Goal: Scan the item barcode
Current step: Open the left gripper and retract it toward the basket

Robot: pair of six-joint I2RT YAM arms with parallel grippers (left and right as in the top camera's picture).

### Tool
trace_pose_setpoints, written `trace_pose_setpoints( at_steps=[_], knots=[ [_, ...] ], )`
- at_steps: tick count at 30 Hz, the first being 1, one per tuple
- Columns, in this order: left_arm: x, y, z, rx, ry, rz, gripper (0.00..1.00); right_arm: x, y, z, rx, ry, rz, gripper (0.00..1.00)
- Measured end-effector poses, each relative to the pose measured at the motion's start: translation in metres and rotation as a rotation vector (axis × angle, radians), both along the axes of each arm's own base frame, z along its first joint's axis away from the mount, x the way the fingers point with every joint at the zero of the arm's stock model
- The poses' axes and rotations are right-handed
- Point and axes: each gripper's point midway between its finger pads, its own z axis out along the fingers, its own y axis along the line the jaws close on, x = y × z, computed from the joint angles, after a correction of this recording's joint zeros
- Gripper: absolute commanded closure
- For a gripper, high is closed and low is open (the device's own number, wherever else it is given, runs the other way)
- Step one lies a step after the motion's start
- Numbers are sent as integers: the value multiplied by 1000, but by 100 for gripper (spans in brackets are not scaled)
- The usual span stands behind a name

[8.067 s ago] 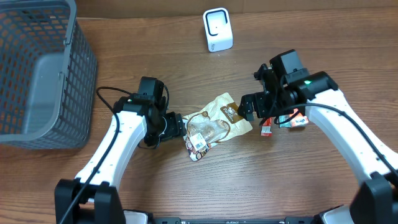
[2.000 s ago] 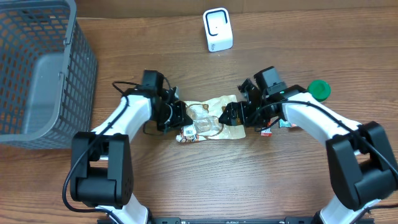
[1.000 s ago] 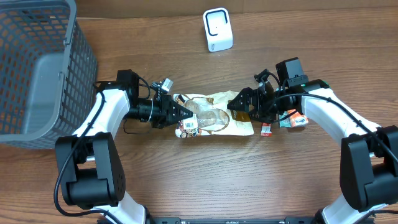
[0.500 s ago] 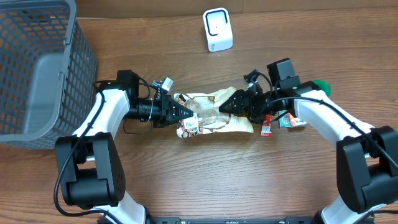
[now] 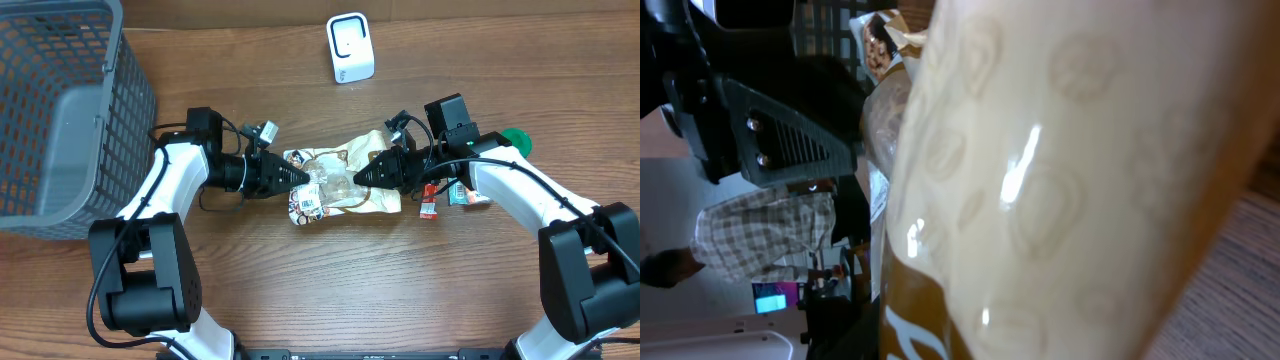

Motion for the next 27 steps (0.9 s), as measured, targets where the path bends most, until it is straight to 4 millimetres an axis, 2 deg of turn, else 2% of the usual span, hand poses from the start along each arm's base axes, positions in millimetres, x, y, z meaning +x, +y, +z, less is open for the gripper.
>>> trace_pose_setpoints(
  at_steps=[3,6,12,15,20,23,27],
  knots=[
    [8,4,-5,40,-37,6,56,0,0,0,-1,-14,6,82],
    [18,12,-13,108,-73,25,51,0,0,0,0,-29,16,96],
    [33,41,-36,306,-29,135,47,-1,0,0,5,-34,22,96],
    [36,60,-39,399,1,183,46,-1,1,1,9,-36,26,96],
    [47,96,-32,596,18,249,47,-3,2,2,20,-84,60,96],
    [49,115,-22,704,32,281,47,-4,4,0,11,-122,81,96],
    [64,142,-6,847,-15,339,44,0,2,-7,-40,-160,75,96]
  ],
)
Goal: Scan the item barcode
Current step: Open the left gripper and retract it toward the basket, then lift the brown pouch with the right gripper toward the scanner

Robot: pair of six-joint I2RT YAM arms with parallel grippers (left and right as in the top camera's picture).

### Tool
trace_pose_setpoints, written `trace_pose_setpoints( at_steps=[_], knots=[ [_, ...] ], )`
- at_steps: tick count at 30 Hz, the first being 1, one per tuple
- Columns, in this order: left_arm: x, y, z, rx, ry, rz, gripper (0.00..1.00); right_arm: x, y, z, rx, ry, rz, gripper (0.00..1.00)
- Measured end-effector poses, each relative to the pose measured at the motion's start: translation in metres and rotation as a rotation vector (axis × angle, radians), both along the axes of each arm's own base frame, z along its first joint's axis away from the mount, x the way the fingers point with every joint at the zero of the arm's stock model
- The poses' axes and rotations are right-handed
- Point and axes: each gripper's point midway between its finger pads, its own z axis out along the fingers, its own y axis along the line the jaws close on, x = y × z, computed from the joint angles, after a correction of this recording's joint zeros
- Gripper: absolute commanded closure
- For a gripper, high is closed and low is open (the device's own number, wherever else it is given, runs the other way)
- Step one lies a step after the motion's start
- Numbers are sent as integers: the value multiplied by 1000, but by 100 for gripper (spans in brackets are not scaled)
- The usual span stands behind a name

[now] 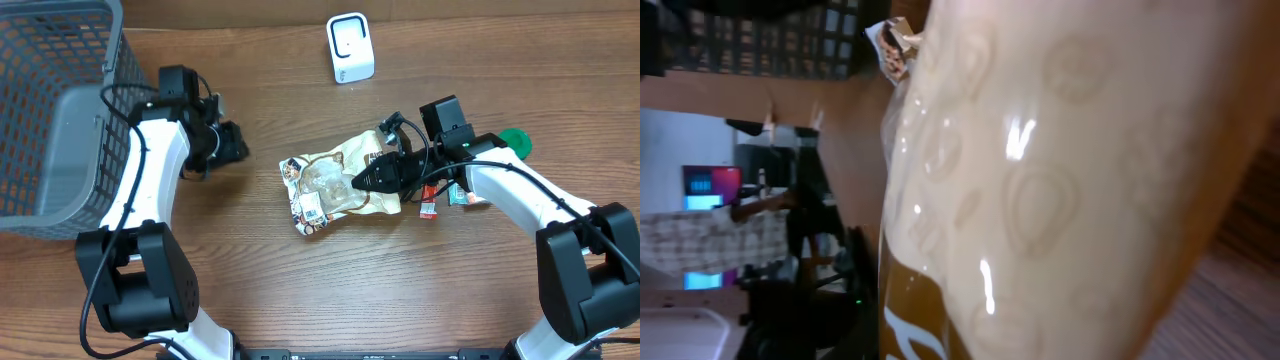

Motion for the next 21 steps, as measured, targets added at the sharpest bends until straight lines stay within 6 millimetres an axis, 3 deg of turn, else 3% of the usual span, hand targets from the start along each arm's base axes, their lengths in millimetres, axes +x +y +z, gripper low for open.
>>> trace_pose_setpoints(
  at_steps=[2,4,12,16,21],
  knots=[
    [6,15,8,85,-34,23,34,3,-2,-4,-29,-16,-12,96],
    [9,26,14,149,-55,41,0,7,-5,-8,-54,-34,-25,96],
    [8,42,16,234,-50,70,0,23,-8,-5,-109,-96,-58,96],
    [7,43,17,243,-49,73,0,51,-8,30,-152,-199,-81,96],
    [8,44,17,247,-49,74,0,88,-13,102,-243,-438,-104,96]
  ],
)
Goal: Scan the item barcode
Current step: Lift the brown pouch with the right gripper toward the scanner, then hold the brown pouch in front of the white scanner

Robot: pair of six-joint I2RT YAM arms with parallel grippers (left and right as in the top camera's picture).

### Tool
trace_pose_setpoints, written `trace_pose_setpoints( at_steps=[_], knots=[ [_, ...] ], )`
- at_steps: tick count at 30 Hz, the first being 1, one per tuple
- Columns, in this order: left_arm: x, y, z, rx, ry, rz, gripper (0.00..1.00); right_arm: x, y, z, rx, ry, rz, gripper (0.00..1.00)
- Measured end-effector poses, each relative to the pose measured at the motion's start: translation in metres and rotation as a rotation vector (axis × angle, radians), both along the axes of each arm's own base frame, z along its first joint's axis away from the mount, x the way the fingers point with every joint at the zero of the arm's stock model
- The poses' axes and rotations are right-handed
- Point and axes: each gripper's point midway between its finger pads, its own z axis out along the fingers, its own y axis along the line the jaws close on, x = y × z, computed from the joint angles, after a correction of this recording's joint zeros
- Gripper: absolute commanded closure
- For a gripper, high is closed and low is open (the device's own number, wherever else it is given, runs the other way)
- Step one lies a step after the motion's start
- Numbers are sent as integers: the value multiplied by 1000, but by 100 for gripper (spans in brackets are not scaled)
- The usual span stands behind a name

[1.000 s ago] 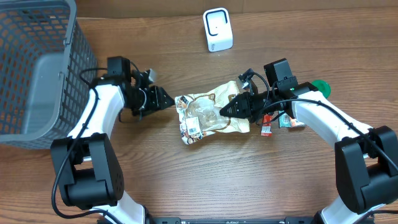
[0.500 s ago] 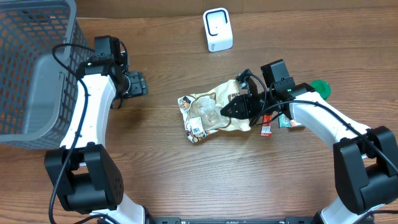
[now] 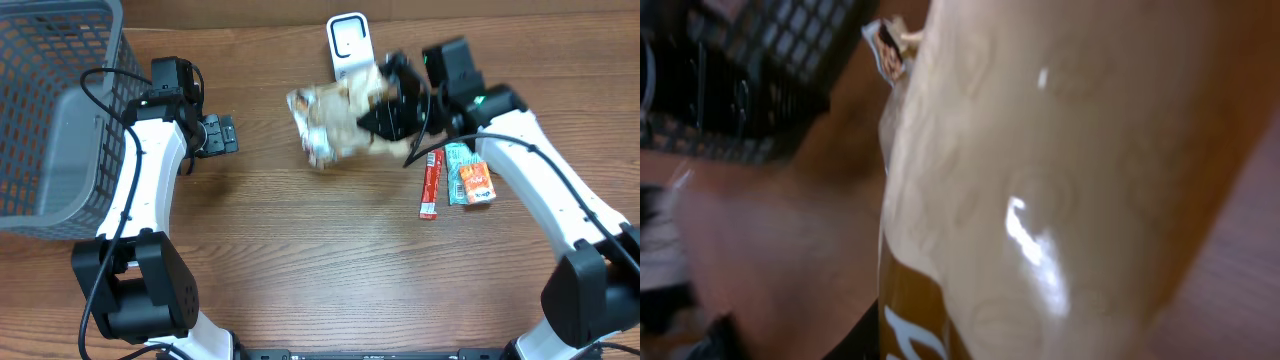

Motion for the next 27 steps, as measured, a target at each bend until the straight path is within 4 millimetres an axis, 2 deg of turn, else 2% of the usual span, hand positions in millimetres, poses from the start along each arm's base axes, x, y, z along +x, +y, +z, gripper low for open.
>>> trace_pose_setpoints(
  at_steps=[4,7,12,15,18,27],
  knots=[
    [0,0,0,1,-1,0,0,26,-6,64,-151,-305,-3,96],
    [0,1,0,3,-1,1,0,40,-6,102,-286,-557,16,96],
    [0,1,0,3,-1,1,0,58,1,132,-474,-845,50,96],
    [0,1,0,3,-1,1,0,73,0,139,-560,-949,45,96],
    [0,1,0,4,-1,1,0,93,-3,138,-639,-1012,12,96],
    [0,1,0,4,-1,1,0,152,10,86,-749,-1080,-40,96]
  ],
)
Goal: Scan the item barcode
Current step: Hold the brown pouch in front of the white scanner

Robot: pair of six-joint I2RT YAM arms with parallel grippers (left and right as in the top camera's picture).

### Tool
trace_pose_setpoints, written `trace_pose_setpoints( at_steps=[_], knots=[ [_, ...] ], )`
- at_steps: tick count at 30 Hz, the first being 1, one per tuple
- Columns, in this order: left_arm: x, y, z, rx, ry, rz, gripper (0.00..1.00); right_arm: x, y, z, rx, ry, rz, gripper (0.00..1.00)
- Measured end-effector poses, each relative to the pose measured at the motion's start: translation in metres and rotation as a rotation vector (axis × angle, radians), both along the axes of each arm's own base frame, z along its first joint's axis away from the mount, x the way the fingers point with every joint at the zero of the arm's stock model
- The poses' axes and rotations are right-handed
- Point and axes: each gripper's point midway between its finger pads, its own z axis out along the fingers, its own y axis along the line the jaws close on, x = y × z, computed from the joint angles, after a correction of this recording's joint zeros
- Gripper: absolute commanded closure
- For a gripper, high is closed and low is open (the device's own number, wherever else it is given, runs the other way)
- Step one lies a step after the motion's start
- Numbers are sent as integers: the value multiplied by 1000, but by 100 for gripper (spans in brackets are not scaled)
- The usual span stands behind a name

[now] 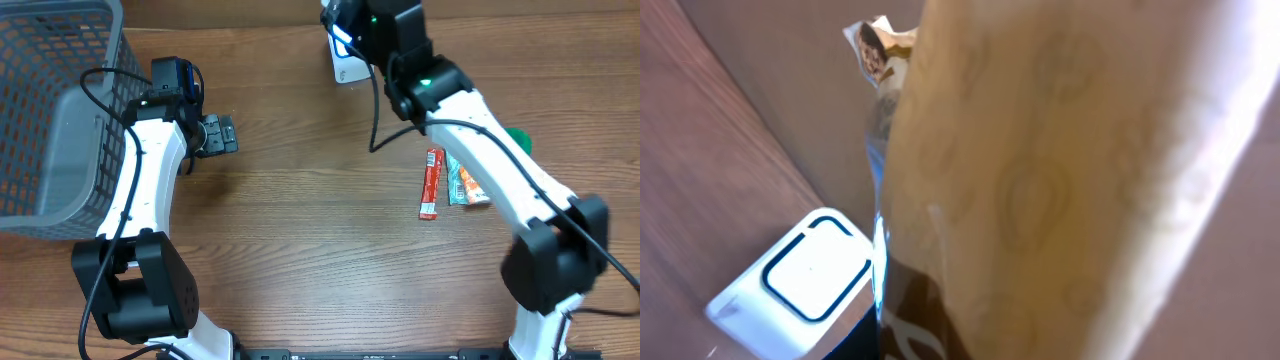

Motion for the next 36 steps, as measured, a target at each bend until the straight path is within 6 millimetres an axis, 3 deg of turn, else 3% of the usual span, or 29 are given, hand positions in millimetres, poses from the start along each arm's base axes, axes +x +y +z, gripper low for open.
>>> trace_pose_setpoints(
  at_steps=[7,18,24,36],
  knots=[
    [0,0,0,3,0,1,1,30,8,-32,-21,-65,-33,96],
    [0,1,0,3,0,1,0,42,7,-102,-108,26,-61,96],
    [0,0,0,3,0,1,0,42,8,-107,-104,37,-64,96],
    [0,0,0,3,0,1,0,26,8,-138,-88,181,-85,96]
  ],
)
